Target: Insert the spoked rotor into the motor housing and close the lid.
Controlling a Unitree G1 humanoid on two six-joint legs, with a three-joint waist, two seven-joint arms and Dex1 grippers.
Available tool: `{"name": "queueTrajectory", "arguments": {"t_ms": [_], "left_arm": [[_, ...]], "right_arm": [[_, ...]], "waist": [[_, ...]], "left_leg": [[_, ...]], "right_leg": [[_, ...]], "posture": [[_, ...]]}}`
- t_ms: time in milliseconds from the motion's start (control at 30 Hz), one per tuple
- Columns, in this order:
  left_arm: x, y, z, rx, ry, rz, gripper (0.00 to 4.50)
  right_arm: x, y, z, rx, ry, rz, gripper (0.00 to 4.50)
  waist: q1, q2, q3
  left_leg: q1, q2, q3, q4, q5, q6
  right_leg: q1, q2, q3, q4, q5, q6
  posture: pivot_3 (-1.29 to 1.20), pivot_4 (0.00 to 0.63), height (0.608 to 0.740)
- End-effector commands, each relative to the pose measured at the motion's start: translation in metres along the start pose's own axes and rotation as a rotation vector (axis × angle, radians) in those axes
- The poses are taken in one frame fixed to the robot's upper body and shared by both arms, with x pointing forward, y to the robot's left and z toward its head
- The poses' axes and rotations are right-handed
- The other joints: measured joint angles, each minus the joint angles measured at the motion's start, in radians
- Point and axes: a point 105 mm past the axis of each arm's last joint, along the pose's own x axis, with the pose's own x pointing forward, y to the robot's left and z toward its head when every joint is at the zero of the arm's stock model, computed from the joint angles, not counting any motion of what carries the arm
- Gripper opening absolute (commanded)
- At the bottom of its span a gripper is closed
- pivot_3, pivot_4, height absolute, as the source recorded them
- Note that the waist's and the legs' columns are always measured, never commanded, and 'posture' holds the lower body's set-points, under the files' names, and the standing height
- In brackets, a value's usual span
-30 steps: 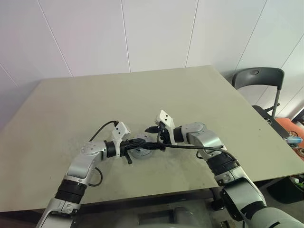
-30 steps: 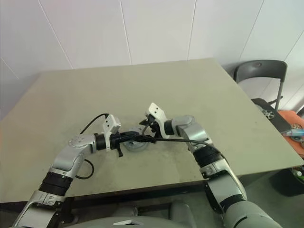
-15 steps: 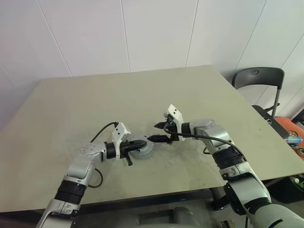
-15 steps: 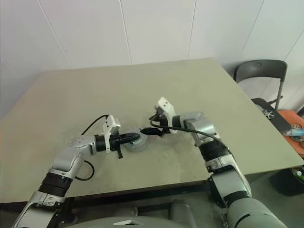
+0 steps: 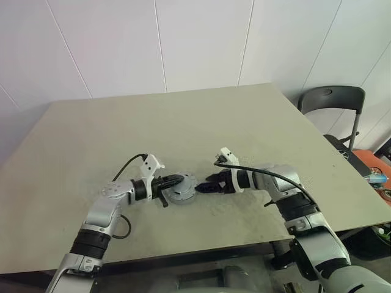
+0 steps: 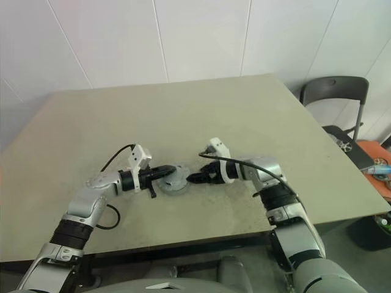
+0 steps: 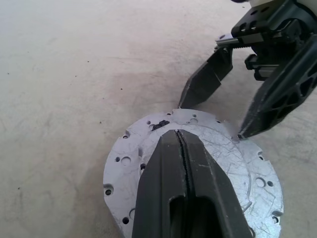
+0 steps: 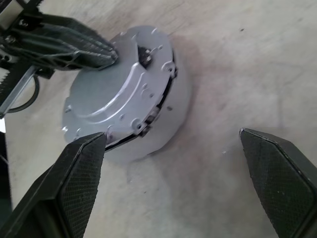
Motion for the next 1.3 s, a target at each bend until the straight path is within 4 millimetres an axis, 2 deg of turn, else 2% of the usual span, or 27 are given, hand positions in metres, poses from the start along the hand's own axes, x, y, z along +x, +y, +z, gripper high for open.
{"name": "queueTrajectory", "arguments": {"t_ms": [33, 167, 300, 467, 600, 833, 933, 1100, 1167, 1300], "left_arm": [[-0.004, 0.005, 0.001, 0.019, 0.001, 0.016, 0.0], [-0.003, 0.004, 0.002, 0.02, -0.009, 0.007, 0.0], [-0.003, 0.003, 0.003, 0.021, -0.012, 0.002, 0.0], [-0.004, 0.003, 0.004, 0.025, -0.016, 0.001, 0.0], [-0.005, 0.005, 0.003, 0.026, -0.014, 0.004, 0.0], [-0.005, 0.006, 0.002, 0.031, -0.013, 0.004, 0.0], [-0.005, 0.006, 0.002, 0.033, -0.014, 0.004, 0.0], [-0.005, 0.006, 0.002, 0.034, -0.015, 0.007, 0.0], [-0.005, 0.006, 0.002, 0.034, -0.015, 0.007, 0.0], [-0.005, 0.006, 0.002, 0.034, -0.015, 0.006, 0.0]], "right_arm": [[0.001, 0.015, 0.0, 0.032, 0.009, 0.068, 4.49], [0.01, 0.031, -0.013, 0.134, 0.04, 0.147, 4.49], [0.026, 0.049, -0.016, 0.229, 0.03, 0.193, 4.49], [0.035, 0.052, -0.009, 0.314, -0.025, 0.173, 4.49], [0.034, 0.046, -0.006, 0.349, -0.049, 0.145, 4.49], [0.032, 0.055, -0.006, 0.358, -0.04, 0.209, 4.49], [0.031, 0.057, -0.004, 0.338, -0.046, 0.218, 3.86], [0.031, 0.054, -0.002, 0.336, -0.059, 0.203, 2.13], [0.031, 0.053, -0.003, 0.338, -0.058, 0.198, 1.65], [0.032, 0.053, -0.003, 0.338, -0.06, 0.201, 1.65]], "waist": [[0.001, 0.0, 0.0], [0.0, 0.0, 0.0], [-0.003, 0.0, 0.0], [-0.01, -0.001, -0.001], [-0.01, -0.001, -0.001], [-0.009, -0.001, -0.001], [-0.008, -0.001, -0.001], [-0.008, -0.001, -0.001], [-0.007, 0.0, -0.001], [-0.008, 0.001, -0.002]], "left_leg": [[0.0, 0.0, 0.0, 0.0, 0.0, 0.0], [0.0, 0.0, 0.0, 0.0, 0.0, 0.0], [0.0, 0.0, 0.0, 0.0, 0.0, 0.0], [0.001, 0.001, 0.001, -0.001, 0.0, 0.0], [0.002, 0.002, 0.002, -0.001, 0.0, 0.0], [0.001, 0.003, 0.003, -0.001, 0.0, 0.0], [0.0, 0.003, 0.003, -0.001, 0.0, 0.0], [-0.001, 0.003, 0.003, -0.001, 0.0, 0.0], [0.0, 0.004, 0.003, -0.001, 0.0, 0.0], [0.002, 0.004, 0.004, 0.0, 0.0, 0.0]], "right_leg": [[0.0, 0.0, 0.0, 0.0, 0.0, 0.0], [0.0, 0.0, 0.0, 0.0, 0.0, 0.0], [-0.001, 0.0, 0.0, 0.001, 0.0, 0.0], [-0.001, 0.001, 0.0, 0.002, 0.0, 0.0], [-0.001, 0.002, 0.0, 0.002, 0.0, 0.0], [-0.002, 0.002, 0.0, 0.002, 0.0, 0.0], [-0.003, 0.002, 0.0, 0.002, 0.0, 0.0], [-0.005, 0.002, 0.0, 0.002, 0.0, 0.0], [-0.004, 0.002, 0.0, 0.002, 0.0, 0.0], [-0.001, 0.002, 0.0, 0.002, 0.0, 0.0]], "posture": [[0.0, 0.0, 0.74], [0.0, 0.0, 0.74], [0.0, 0.0, 0.74], [0.0, 0.0, 0.74], [0.0, 0.0, 0.74], [0.0, 0.0, 0.74], [0.0, 0.0, 0.74], [0.0, 0.0, 0.74], [0.0, 0.0, 0.74], [0.0, 0.0, 0.74]]}}
